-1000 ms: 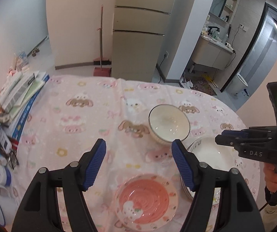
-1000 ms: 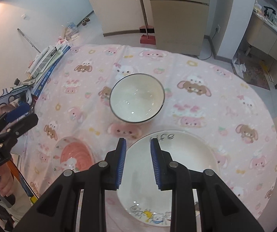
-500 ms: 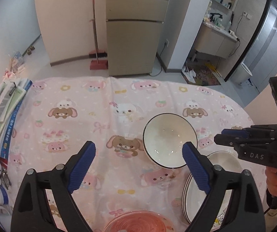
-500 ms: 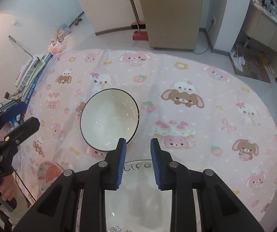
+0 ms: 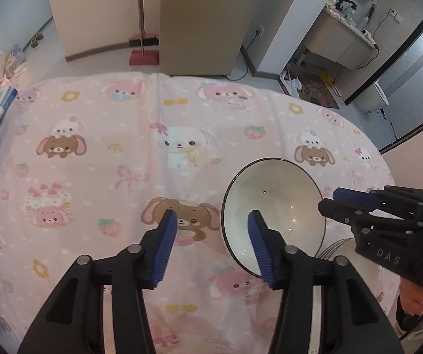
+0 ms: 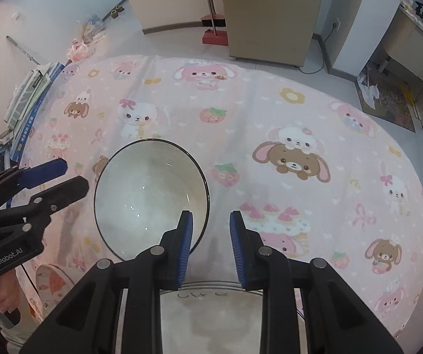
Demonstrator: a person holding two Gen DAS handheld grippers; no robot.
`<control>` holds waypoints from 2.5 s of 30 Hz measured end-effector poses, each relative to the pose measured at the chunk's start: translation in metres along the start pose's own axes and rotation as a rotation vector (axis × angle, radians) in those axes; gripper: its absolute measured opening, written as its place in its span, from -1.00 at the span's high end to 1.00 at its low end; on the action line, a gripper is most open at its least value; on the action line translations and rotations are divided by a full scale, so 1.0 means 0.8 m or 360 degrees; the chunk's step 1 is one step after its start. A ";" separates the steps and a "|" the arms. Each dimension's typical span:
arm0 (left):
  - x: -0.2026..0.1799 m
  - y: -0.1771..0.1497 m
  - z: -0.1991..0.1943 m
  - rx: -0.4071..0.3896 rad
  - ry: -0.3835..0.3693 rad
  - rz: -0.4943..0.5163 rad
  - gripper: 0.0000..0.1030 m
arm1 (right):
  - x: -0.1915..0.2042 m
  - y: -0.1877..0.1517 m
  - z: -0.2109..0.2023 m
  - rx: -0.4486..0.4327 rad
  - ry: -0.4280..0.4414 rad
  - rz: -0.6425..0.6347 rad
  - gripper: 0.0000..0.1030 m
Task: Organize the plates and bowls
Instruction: 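Move both open tools to the white bowl and grip its rim, then carry the white bowl toward the nested pink bowls with both tools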
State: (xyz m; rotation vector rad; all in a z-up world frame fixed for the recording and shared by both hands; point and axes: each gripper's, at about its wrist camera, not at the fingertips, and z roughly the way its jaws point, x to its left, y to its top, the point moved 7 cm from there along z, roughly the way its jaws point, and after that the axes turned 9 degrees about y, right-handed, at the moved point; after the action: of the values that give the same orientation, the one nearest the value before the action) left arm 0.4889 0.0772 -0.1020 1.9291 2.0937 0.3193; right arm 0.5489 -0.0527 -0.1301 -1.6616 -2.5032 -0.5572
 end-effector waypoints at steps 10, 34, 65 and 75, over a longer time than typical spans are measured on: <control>-0.010 -0.008 0.038 0.0085 0.0010 0.0071 0.50 | -0.002 0.004 0.040 0.0062 -0.0033 0.0009 0.46; -0.018 -0.013 -0.013 -0.0046 0.0076 0.0135 0.93 | 0.024 -0.010 0.006 0.0021 0.0001 0.0036 0.82; 0.066 -0.113 -0.196 -0.0425 0.0102 -0.0007 0.91 | 0.197 -0.092 -0.118 -0.0176 0.0096 -0.0304 0.81; 0.089 -0.162 -0.206 -0.0420 0.0078 -0.0041 0.91 | 0.234 -0.133 -0.111 -0.0152 0.0065 -0.0368 0.81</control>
State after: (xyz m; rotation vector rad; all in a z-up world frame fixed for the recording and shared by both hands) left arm 0.3051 0.1410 0.0040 1.7558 1.9889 0.6102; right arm 0.3654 0.0436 -0.0237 -1.3809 -2.6960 -0.7346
